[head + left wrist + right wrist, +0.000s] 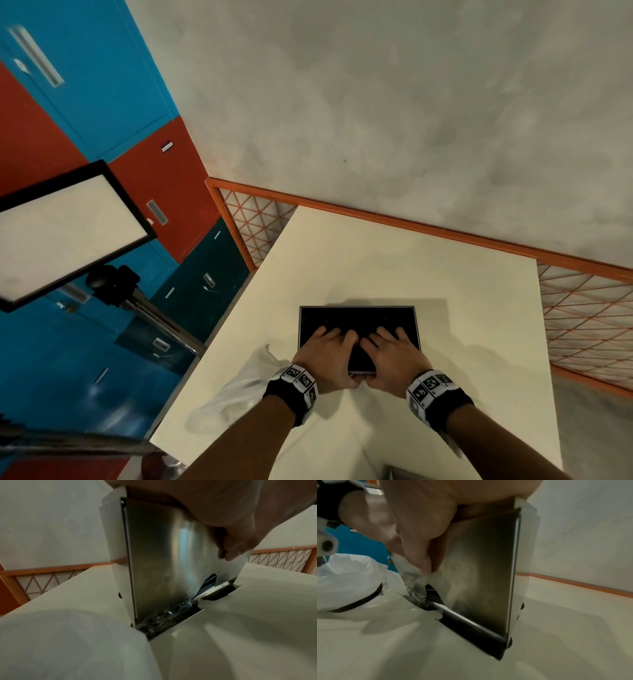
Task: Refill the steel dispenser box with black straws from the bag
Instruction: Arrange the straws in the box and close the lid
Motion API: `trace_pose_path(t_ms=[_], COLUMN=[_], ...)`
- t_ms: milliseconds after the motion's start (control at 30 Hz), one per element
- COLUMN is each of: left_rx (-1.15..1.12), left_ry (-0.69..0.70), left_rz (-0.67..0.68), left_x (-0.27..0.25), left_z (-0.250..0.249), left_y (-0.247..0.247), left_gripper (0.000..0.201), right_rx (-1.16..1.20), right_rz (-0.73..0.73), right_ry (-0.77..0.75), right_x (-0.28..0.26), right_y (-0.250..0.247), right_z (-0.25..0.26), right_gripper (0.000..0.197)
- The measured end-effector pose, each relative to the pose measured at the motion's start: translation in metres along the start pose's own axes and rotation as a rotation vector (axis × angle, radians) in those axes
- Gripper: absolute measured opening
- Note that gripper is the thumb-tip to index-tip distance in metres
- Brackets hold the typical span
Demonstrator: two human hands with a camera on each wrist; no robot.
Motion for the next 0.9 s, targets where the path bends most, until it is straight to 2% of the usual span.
trace_pose_path(t_ms=[300,467,600,700,900], left_rx=[0.021,0.01,-0.027,-0.104,-0.229], left_ry=[-0.026,-0.02,-0.006,-0.046,-0.192], left_rz=[0.004,0.002,0.004,0.057,0.105], left_x=[0.003,0.004,0.006,0.004,-0.007], left_z=[0.002,0.003,0.004,0.004,-0.001], left_y=[0.002,0.003,0.002,0.003,0.013], left_gripper=[0.071,0.072,0.063,0.062,0.059], right_rx=[0.009,0.03,0.018,0.021,0.051], right_rz=[-0.08,-0.034,0.008,0.023,-0.055], right_ry=[-0.054,-0.11,-0.086,-0.073,-0.045], right_x=[-0.001,0.001,0.005,0.005,0.002], right_y=[-0.004,0.002,0.001,0.003,0.009], right_z=[-0.001,-0.003,-0.006,-0.005,-0.004], right_gripper=[0.052,0.043,0.045,0.051,0.05])
Point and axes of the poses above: each hand's wrist, its own x-axis towards the middle knuckle, its own y-axis out of the palm, z = x × y, the point moved 1 cm from there along x, towards the middle knuckle, and after that the axes turned 1 degree about -y, right-handed, at the moved point
